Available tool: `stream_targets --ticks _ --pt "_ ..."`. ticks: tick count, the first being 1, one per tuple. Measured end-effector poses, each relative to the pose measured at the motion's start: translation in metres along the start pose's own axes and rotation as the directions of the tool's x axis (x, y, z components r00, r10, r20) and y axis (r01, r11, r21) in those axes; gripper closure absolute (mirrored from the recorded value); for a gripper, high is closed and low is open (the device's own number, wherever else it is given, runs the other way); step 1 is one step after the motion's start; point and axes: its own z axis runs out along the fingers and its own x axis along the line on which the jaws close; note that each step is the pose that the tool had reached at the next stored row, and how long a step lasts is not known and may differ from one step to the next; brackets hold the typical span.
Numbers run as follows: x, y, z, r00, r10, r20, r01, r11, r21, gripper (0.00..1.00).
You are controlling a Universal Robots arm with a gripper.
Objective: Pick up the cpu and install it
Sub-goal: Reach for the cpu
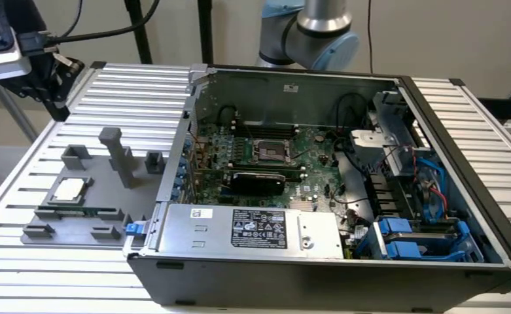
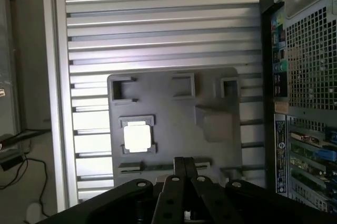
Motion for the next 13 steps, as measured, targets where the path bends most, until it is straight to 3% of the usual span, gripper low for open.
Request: stream_targets --ticks 10,13 --pt "0.045 -0.0035 0.0161 1.0 0.0 0.0 0.0 1.0 0.0031 0.89" --pt "0.047 -0.0037 0.0169 1.0 0.0 -0.0017 0.0 1.0 0.0032 0.89"
